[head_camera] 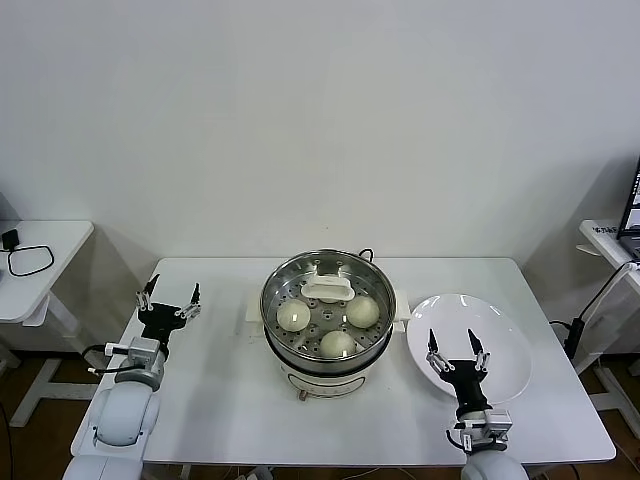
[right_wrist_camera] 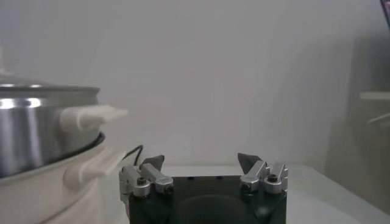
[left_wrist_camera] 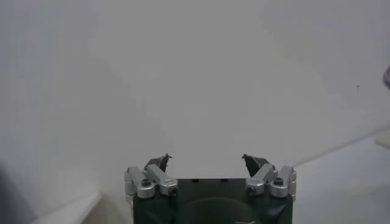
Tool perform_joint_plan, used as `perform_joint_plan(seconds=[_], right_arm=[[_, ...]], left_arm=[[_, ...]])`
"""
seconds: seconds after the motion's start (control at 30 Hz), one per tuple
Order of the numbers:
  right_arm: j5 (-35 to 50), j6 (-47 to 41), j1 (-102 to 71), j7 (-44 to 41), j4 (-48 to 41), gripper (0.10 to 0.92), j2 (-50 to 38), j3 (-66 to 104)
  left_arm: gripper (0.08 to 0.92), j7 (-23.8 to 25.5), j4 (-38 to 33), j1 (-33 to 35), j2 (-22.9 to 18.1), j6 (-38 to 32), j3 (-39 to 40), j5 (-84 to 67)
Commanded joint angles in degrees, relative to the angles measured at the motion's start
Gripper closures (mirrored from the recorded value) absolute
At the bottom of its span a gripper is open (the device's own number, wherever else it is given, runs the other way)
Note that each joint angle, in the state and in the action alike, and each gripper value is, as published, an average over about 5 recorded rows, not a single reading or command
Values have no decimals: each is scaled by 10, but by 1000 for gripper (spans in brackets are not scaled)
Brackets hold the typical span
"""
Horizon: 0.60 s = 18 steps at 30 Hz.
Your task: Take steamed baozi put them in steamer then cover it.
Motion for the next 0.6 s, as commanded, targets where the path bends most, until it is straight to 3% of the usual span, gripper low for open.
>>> perform_joint_plan(seconds=[0.03,0.6], right_arm=[[13,1,-16,-8,4,203,-4,7],[26,1,-33,-2,10,203,-19,-4]], left_arm=[[177,26,24,16,-1,-72,-15,-41],[177,30,13,34,-1,-82,1,-33]])
